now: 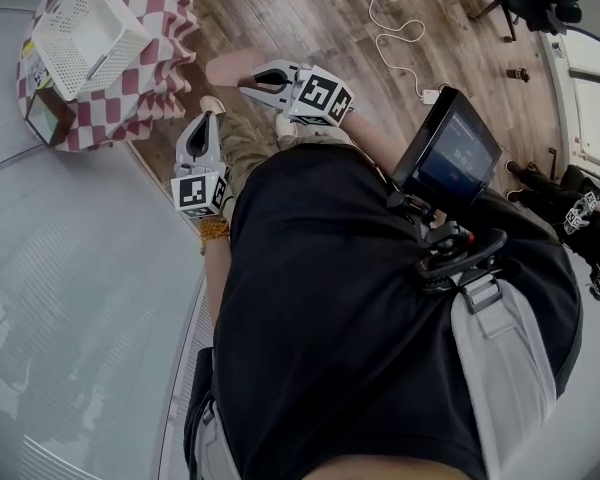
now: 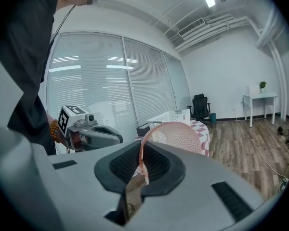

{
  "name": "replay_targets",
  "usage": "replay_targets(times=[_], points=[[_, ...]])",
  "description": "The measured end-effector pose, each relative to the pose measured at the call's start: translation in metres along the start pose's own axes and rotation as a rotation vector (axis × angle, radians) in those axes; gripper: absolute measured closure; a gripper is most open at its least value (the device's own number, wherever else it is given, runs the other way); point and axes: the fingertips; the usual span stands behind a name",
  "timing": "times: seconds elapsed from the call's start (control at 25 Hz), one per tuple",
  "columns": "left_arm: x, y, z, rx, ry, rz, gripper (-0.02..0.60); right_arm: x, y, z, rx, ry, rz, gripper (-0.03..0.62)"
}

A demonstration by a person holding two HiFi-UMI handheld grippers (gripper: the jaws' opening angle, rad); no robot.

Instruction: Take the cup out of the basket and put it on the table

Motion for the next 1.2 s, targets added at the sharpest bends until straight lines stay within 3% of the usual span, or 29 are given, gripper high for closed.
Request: replay_targets(times=[0.6, 1.2], points=[[-0.006, 0.015, -0.025, 0.022, -0.048, -0.049, 0.575, -0.027, 0.005, 0.015, -0.013, -0.06, -0.048, 0.571], [-0.016, 0.006, -0.057, 0.047, -0.096, -0.057, 0.575, -0.06, -0.004, 0.039, -0.021, -0.111, -0.072, 0.571]])
Point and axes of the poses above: the fingertips, and each gripper's own axes: x backward along the fingers, z to its right, y out of its underside, and after that the axes turned 14 degrees about -y, right-handed
